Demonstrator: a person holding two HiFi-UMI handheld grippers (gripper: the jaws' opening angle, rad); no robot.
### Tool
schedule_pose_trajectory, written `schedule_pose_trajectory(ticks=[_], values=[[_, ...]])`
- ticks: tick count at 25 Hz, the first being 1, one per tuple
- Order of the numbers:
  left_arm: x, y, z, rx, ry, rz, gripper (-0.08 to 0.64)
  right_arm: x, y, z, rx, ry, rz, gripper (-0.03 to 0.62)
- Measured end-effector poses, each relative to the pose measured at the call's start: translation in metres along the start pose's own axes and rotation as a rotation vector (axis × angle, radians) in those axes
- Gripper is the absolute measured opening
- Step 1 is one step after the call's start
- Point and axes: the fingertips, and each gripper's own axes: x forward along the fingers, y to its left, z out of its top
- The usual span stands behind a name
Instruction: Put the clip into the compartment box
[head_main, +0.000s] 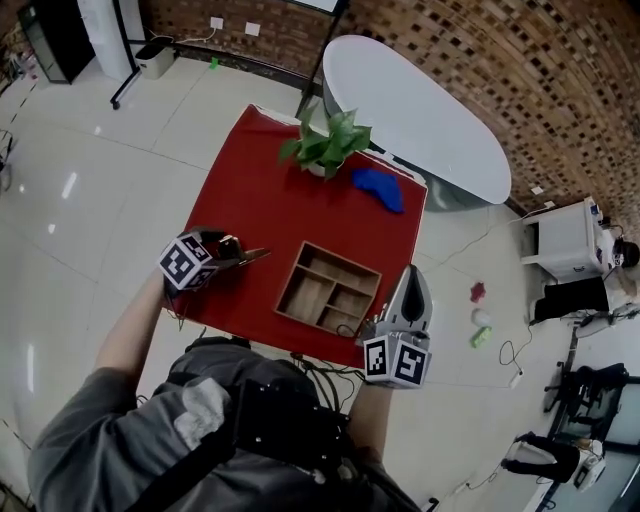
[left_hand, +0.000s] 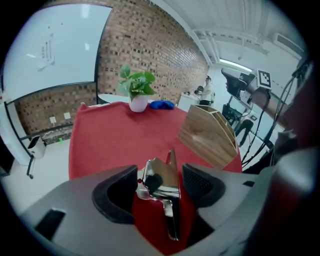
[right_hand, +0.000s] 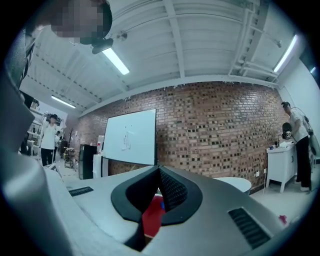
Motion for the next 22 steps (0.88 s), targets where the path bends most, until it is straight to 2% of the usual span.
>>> schedule_pose_trajectory(ticks=[2, 6, 10, 12, 15, 19, 22], values=[[0.008, 0.001, 0.001, 0.031, 0.059, -0.046, 0.301, 0.011, -0.004, -0.003, -0.003, 0.008, -0.008, 0.021], [0.022, 0.002, -0.002, 0.075, 0.129, -0.101, 0.210, 0.024, -0.007, -0.012, -0.002, 0.021, -0.014, 0.021], [0.026, -0.002, 0.002, 0.028, 0.121, -0.143, 0.192, 0.029, -0.008, -0.018, 0.001, 0.037, -0.003, 0.021], [0.026, -0.005, 0.003, -0.021, 0.115, -0.166, 0.147, 0.029, -0.010, -0.021, 0.002, 0.042, 0.006, 0.021], [0.025, -0.006, 0.004, -0.061, 0.104, -0.165, 0.135, 0.031, -0.012, -0.023, 0.002, 0.044, 0.015, 0.021], [0.016, -0.006, 0.011, -0.106, 0.039, -0.128, 0.129, 0.029, -0.013, -0.021, 0.002, 0.041, 0.030, 0.021], [-0.001, -0.005, 0.030, -0.175, -0.105, -0.081, 0.129, 0.024, -0.017, -0.018, 0.002, 0.040, 0.040, 0.021]])
